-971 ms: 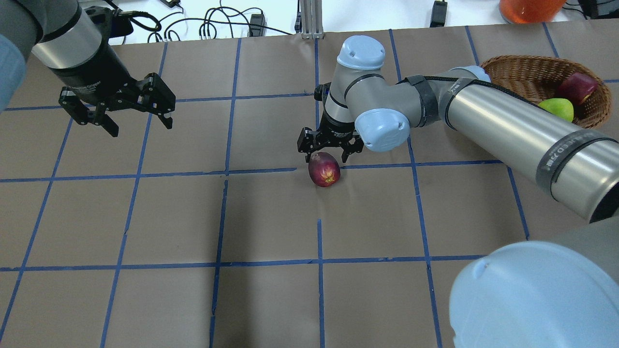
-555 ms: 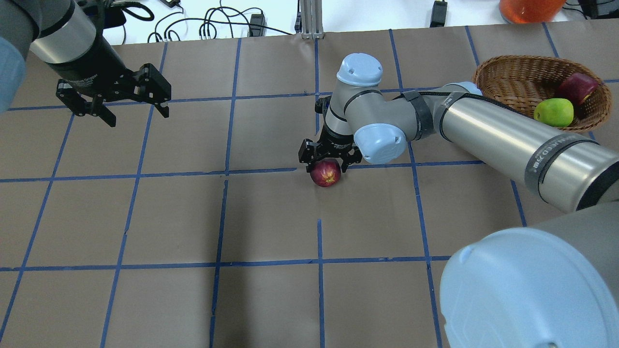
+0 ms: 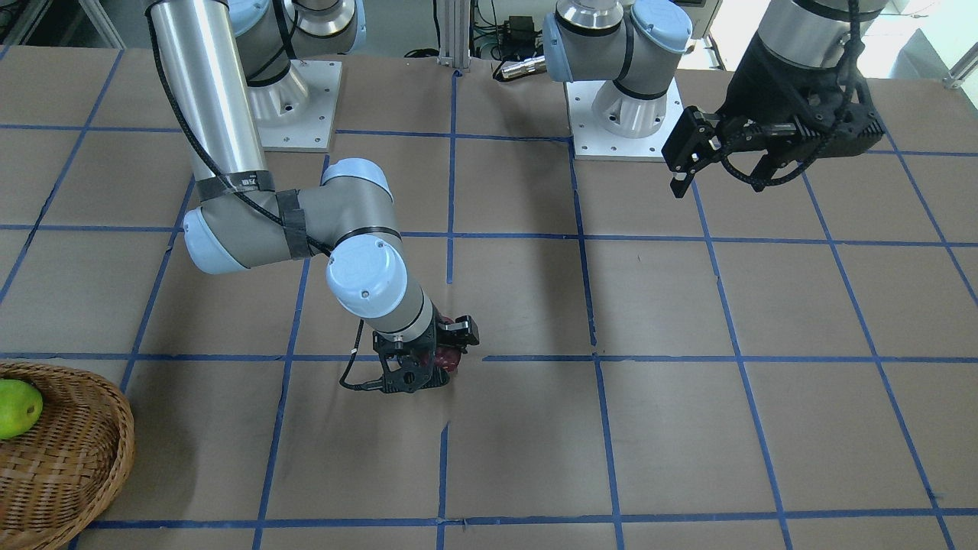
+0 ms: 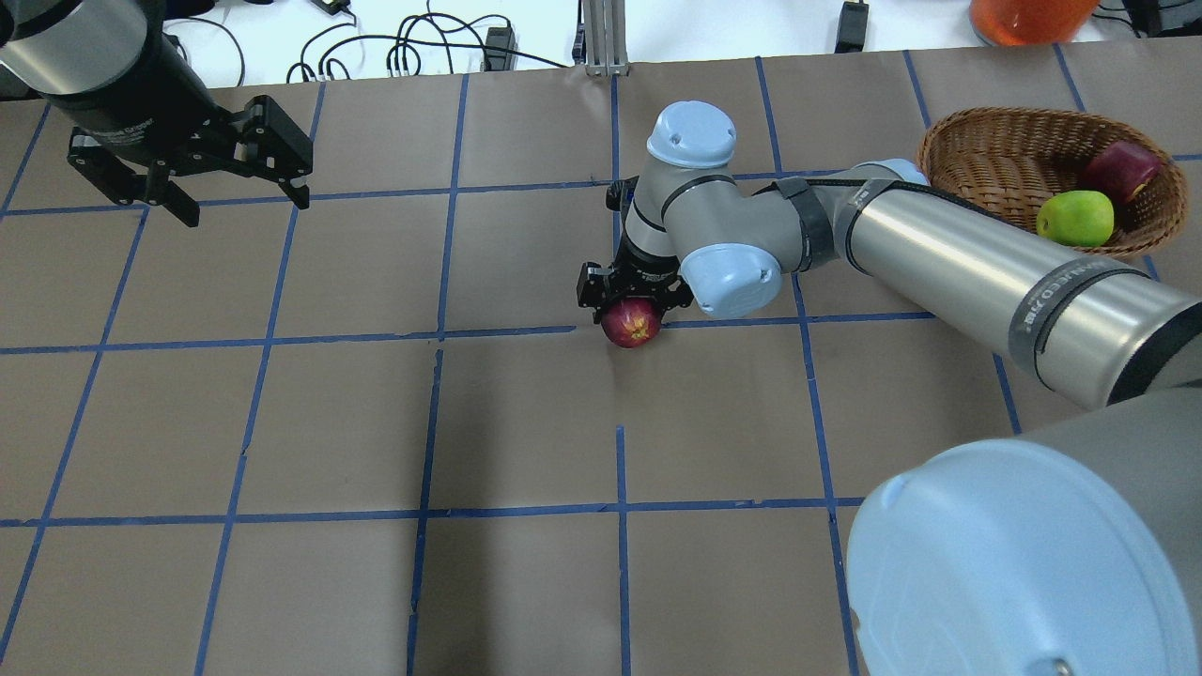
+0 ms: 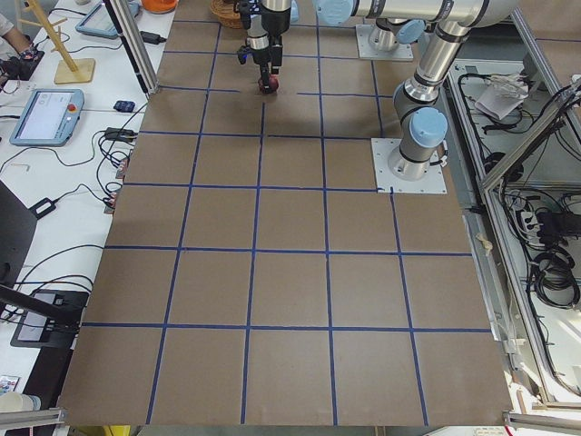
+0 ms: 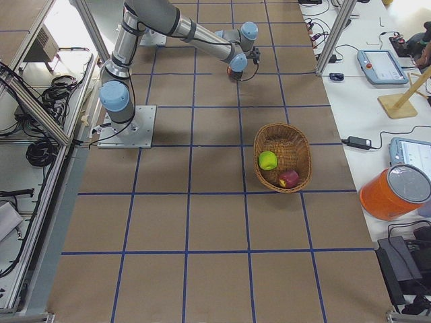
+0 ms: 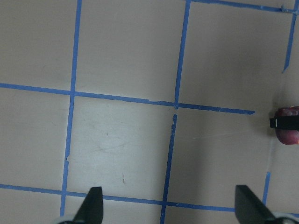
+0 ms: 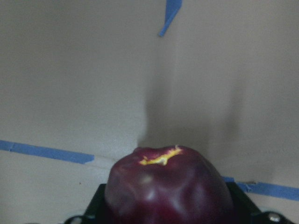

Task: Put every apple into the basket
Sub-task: 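Carry the dark red apple with the right gripper into the basket and release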

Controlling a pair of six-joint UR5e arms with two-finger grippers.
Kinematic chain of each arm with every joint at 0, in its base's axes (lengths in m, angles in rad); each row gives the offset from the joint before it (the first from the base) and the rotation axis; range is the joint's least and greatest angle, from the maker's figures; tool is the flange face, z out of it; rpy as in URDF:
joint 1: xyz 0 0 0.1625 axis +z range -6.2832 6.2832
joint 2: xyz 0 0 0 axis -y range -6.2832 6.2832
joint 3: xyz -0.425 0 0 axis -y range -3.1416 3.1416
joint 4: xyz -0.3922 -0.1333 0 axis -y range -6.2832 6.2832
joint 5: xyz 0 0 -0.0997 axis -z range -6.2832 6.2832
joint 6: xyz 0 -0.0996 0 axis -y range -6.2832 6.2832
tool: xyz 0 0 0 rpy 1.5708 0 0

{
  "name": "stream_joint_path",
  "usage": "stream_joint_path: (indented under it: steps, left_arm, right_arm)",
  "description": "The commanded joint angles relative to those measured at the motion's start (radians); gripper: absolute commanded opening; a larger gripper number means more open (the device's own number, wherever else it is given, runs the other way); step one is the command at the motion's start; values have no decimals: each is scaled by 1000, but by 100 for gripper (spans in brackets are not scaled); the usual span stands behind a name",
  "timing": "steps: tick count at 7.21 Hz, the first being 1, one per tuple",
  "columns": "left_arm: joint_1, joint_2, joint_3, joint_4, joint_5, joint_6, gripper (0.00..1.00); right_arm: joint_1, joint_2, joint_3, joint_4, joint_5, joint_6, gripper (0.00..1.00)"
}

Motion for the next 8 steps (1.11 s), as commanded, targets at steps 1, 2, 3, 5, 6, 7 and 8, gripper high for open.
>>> stream_joint_path:
  steps: [1,2,3,5,6,7,8]
  left_arm:
    - [-18,12,13,13,1,5,100]
    - [-12,-6,46,6,3,5,100]
    - [-10,-18,77,-7,6,-6,100]
    - [-9,-30,72,-27,8,-7,100]
    - [-9,-32,92,-30,29,-9,100]
    - [-10,-44,96,-36,34,-6,100]
    - [-21,-46,103,-34,34,-6,100]
  right_arm:
    - [-69,-99,-93,160,-11,-4,0]
    - [-170,-130,-186,333,-74,-36,0]
    - [-270,-124,-263,427,-140,-114,0]
    - [-426,-94,-298,406,-273,-319,0]
    - [-509,-66,-296,384,-283,-358,0]
    - [-562,-20,-296,317,-292,-431,0]
    - [-602,41,-295,216,-336,-541,0]
